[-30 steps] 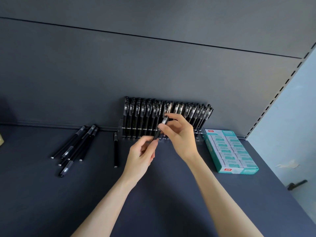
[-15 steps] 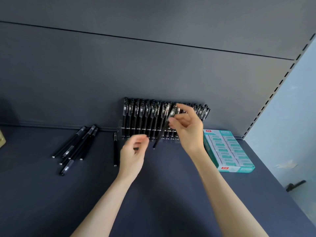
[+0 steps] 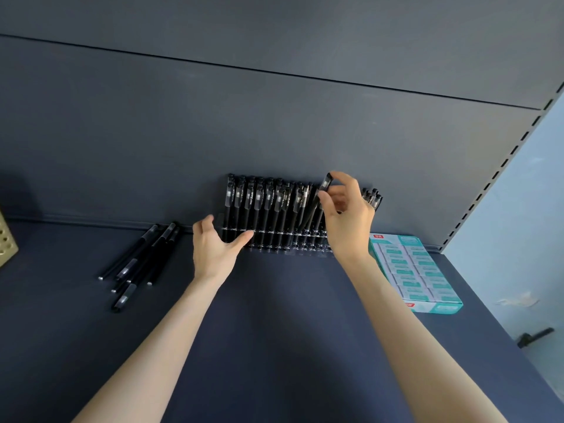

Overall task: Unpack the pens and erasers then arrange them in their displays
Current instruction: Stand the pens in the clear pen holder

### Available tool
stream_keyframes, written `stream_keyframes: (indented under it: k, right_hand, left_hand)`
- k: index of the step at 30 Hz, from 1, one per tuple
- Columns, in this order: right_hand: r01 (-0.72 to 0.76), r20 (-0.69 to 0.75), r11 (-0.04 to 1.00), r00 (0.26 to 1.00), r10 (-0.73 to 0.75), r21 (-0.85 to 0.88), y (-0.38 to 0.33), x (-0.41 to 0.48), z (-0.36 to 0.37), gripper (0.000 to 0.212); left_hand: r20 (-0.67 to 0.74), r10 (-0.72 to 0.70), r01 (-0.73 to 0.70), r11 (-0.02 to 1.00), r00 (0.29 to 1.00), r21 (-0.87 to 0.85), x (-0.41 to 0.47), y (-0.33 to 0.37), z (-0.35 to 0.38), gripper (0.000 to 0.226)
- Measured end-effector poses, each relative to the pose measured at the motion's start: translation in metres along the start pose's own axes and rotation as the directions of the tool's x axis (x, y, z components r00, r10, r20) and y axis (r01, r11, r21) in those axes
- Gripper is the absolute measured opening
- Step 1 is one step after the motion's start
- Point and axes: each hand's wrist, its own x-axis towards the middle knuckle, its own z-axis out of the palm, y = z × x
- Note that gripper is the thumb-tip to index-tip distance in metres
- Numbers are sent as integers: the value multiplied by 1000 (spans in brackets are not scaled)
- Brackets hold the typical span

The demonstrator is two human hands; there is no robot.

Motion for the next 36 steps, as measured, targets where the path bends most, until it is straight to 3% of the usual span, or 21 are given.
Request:
stream_keyframes:
  k: [8, 17, 25, 30, 36]
  right_hand:
    - [18, 92, 996, 996, -10, -89, 7, -8, 11, 28]
    - [12, 196, 975, 980, 33, -221, 11, -5, 12, 26]
    - [41, 201, 965, 980, 12, -258, 5, -14, 4, 35]
    - [38, 199, 975, 980, 7, -221, -7, -31, -5, 31]
    - [14, 332, 990, 943, 34, -141, -33, -70, 17, 18]
  left_hand:
    - [-35, 14, -13, 1000, 999, 9, 2, -2, 3, 74]
    - [-33, 12, -12, 1000, 999, 15, 0, 1, 2, 72]
    - [-6, 6, -6, 996, 1000, 89, -4, 7, -4, 74]
    - [-35, 40, -35, 992, 999, 119, -18, 6, -20, 59]
    - [-130, 55, -23, 971, 990, 239, -38, -15, -66, 41]
